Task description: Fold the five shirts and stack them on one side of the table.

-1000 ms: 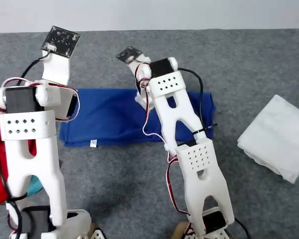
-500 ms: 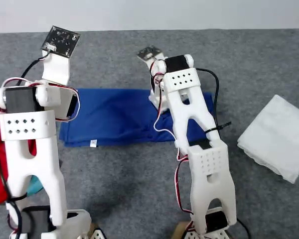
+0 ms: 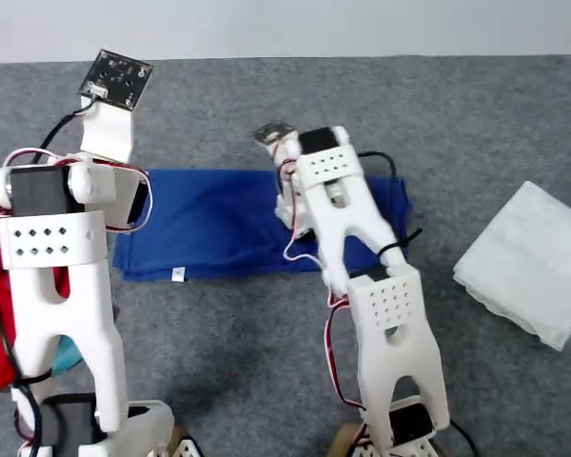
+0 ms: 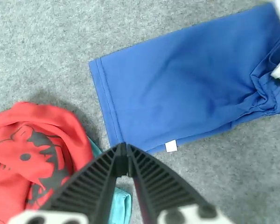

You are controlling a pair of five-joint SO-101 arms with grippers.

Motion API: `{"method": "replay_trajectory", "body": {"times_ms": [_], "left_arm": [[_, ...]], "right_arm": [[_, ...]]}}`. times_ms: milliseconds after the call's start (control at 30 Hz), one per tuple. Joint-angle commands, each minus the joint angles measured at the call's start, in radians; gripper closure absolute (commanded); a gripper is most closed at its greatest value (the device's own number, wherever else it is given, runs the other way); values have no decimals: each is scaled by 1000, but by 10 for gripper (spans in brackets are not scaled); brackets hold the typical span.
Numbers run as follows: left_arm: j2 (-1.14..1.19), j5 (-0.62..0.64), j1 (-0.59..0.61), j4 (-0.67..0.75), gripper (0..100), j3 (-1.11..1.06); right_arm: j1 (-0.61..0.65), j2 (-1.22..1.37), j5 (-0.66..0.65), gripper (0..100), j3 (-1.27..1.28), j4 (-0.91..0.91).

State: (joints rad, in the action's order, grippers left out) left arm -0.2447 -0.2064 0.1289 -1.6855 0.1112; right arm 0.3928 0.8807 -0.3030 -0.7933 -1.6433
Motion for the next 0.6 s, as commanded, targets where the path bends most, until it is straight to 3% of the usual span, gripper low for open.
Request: {"method": "replay_trajectory", "body": {"times_ms": [0,200,400,567], "left_arm": [[-29,-5,-2,20,994,5],[-29,-3,2,20,994,4],[-25,75,3,18,983,-5],[115,120,48,21,840,-58]], "right_arm": [[18,-10,8,988,-37,8],[12,-65,9,988,-141,-157],[-19,-219,12,989,-127,-154],[-120,-340,11,989,-114,-156]]}}
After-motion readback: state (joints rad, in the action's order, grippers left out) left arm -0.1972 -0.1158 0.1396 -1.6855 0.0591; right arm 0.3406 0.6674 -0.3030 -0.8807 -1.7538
